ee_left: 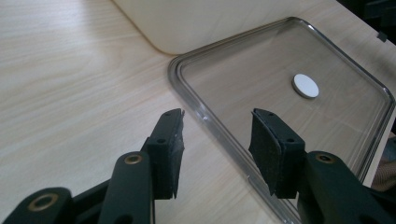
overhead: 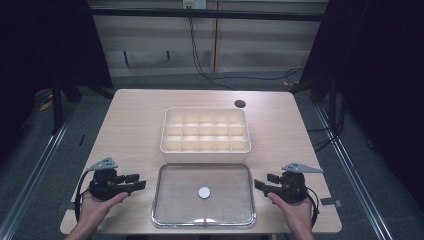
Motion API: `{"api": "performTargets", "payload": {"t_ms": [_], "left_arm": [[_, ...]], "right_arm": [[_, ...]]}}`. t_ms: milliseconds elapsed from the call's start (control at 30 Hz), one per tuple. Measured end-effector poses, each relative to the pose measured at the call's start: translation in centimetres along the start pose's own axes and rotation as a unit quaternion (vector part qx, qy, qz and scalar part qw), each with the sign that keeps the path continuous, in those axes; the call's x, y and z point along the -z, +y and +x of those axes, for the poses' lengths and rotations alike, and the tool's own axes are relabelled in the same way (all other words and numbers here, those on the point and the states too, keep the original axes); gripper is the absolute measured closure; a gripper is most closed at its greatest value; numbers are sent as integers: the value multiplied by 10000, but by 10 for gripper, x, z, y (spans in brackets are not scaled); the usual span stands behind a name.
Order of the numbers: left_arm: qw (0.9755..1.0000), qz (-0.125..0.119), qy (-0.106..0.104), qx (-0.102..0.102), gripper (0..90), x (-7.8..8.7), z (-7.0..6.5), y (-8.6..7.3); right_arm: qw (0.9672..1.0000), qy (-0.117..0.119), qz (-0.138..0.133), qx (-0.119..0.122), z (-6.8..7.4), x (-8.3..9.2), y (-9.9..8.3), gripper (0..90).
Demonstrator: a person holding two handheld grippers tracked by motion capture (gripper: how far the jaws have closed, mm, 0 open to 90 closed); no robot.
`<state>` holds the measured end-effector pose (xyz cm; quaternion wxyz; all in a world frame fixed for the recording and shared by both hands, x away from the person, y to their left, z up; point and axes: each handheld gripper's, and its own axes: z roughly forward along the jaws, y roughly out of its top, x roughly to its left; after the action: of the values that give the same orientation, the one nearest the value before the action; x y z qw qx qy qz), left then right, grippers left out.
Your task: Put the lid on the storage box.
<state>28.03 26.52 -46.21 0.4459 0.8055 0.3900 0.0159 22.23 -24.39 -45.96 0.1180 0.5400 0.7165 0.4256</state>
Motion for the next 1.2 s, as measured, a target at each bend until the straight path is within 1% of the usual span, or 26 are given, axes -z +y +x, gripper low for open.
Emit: {"api": "performTargets", "payload": {"t_ms": [100, 133, 200, 233, 267, 300, 333, 367, 400, 467, 500, 533, 600, 633, 667, 733, 767, 800, 833, 867, 900, 967, 1033, 1100, 1133, 1200], "left_arm": [[10000, 19, -38, -70, 546, -4, -3, 10], [9999, 27, -18, -127, 547, -5, -4, 14], [9999, 6, -11, -161, 546, -7, -5, 22], [9999, 6, -11, -161, 546, -7, -5, 22], [9998, -19, -12, -190, 546, -9, -7, 29], [9998, -19, -12, -190, 546, -9, -7, 29], [9997, 3, 21, -238, 545, -12, -8, 35], [9996, 14, 26, -279, 544, -13, -8, 38], [9995, -17, 37, -302, 543, -15, -9, 39], [9993, 28, 115, -358, 543, -21, -8, 45], [9993, 28, 115, -358, 544, -21, -8, 45], [9993, 72, 66, -348, 544, -27, -5, 47], [9997, 5, 8, -262, 544, -31, -4, 44], [9997, 5, 8, -262, 544, -31, -4, 44], [9997, 41, 22, -257, 542, -32, -2, 40], [9997, 98, 13, -221, 539, -33, 1, 34], [9997, 114, 74, -204, 542, -33, 2, 32], [9997, 143, 106, -145, 564, -33, 4, 30], [9997, 143, 106, -145, 607, -33, 4, 30], [9998, 138, 130, -94, 645, -34, 7, 27], [9997, 177, 127, -112, 656, -35, 8, 25], [9995, 271, 79, -167, 647, -38, 8, 22], [9990, 384, 43, -223, 622, -41, 7, 18], [9988, 428, 41, -240, 614, -43, 7, 17], [9988, 444, 13, -222, 590, -46, 7, 16], [9985, 486, -11, -240, 580, -47, 7, 16]], "right_arm": [[10000, 14, -31, 12, 0, -1, 6, 413], [10000, 11, -48, 36, 1, -2, 9, 416], [10000, 28, -64, 63, 2, -2, 15, 426], [10000, 28, -64, 63, 2, -2, 15, 426], [9999, 32, -81, 108, 3, -2, 22, 431], [9999, 32, -81, 108, 3, -2, 22, 431], [9999, 46, -62, 137, 3, -2, 28, 439], [9999, 39, -58, 153, 4, -3, 30, 450], [9999, 45, -62, 149, 3, -4, 32, 461], [9999, 107, -37, 85, 2, -9, 35, 461], [9999, 107, -37, 85, 2, -9, 35, 461], [9999, 33, 49, 93, 1, -17, 36, 470], [9999, 3, 99, 66, 0, -23, 35, 481], [9999, 3, 99, 66, 0, -23, 35, 481], [9999, 14, 124, 24, -3, -28, 34, 496], [9999, 14, 143, 2, -5, -32, 34, 501], [9998, 15, 184, -57, -5, -34, 33, 501], [9998, 2, 196, -49, -5, -36, 31, 501], [9998, 2, 196, -49, -5, -36, 31, 501], [9997, -4, 247, -59, -4, -41, 25, 500], [9996, 2, 294, -42, -4, -42, 23, 501], [9992, 6, 388, -45, -5, -46, 18, 502], [9991, -9, 416, -87, -6, -47, 16, 519], [9992, -1, 405, -65, -6, -48, 15, 521], [9990, -29, 444, -62, -7, -49, 13, 528], [9990, -29, 453, -38, -8, -50, 13, 528]]}}
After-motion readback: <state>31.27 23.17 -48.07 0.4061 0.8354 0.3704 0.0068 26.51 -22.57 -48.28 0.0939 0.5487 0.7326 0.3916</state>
